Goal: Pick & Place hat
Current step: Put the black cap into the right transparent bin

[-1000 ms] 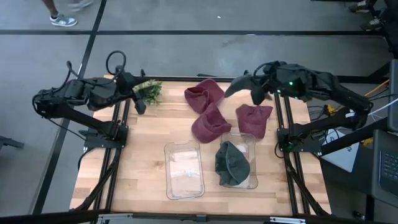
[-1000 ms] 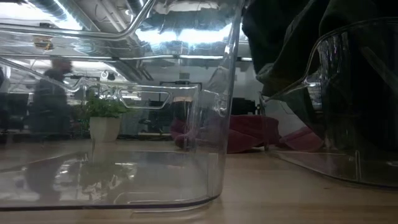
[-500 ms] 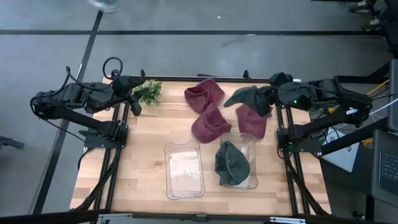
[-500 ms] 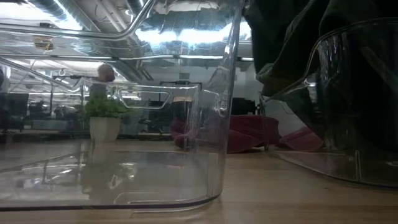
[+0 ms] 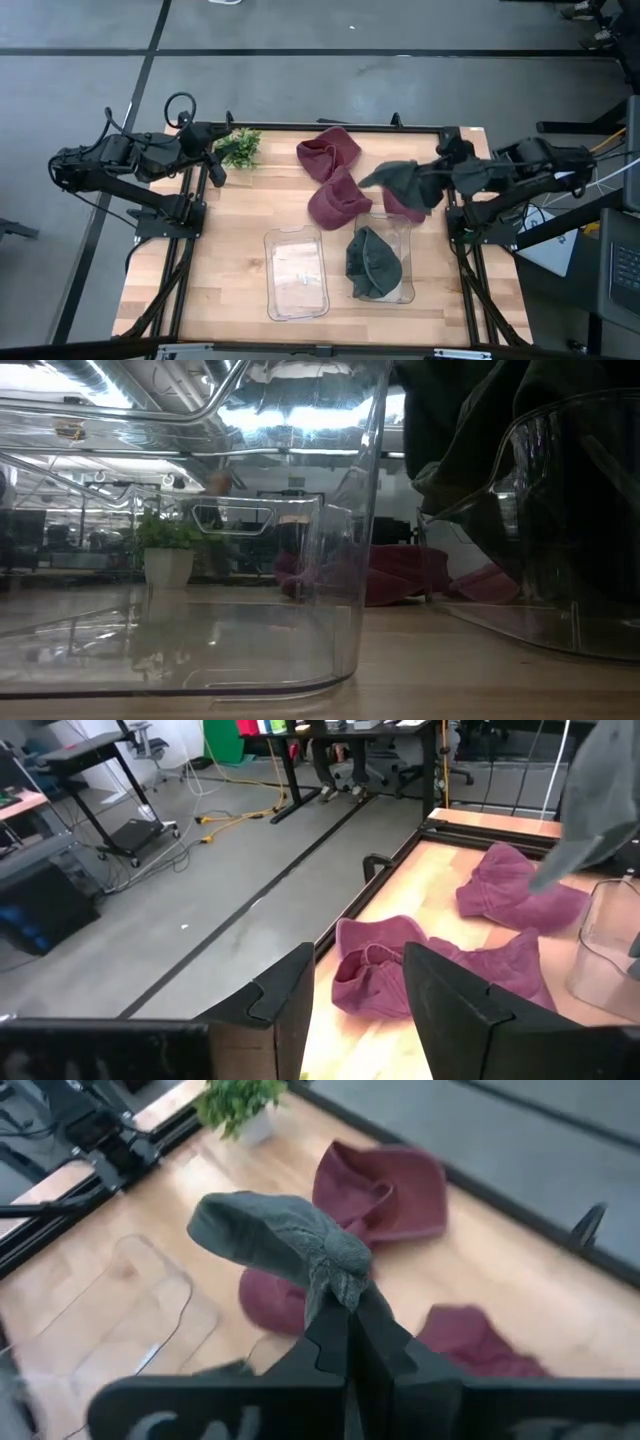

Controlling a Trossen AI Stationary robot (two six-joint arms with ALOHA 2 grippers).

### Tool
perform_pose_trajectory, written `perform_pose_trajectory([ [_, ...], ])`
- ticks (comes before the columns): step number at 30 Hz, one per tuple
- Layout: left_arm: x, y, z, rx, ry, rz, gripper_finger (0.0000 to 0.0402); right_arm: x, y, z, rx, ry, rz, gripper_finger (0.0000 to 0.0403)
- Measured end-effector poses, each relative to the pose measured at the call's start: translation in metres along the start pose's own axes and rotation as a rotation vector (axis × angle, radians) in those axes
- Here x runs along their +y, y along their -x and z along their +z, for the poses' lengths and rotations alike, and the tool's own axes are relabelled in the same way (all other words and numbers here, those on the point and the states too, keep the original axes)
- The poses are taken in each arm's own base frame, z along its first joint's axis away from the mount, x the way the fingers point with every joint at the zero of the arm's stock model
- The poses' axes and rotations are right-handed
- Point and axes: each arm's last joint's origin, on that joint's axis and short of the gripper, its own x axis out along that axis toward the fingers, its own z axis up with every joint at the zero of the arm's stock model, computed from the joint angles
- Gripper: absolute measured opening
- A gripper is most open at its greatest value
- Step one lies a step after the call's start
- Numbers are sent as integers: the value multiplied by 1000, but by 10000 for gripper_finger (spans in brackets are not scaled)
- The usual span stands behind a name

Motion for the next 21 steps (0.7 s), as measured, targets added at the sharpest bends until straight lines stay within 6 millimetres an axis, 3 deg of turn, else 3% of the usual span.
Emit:
perform_pose_trajectory([
  [8,1,1,0,-2,-26,-4,148,11,6,-14,113,-83,85,2],
  [21,5,5,-1,-13,-44,-6,146,54,-5,-47,309,-124,91,2],
])
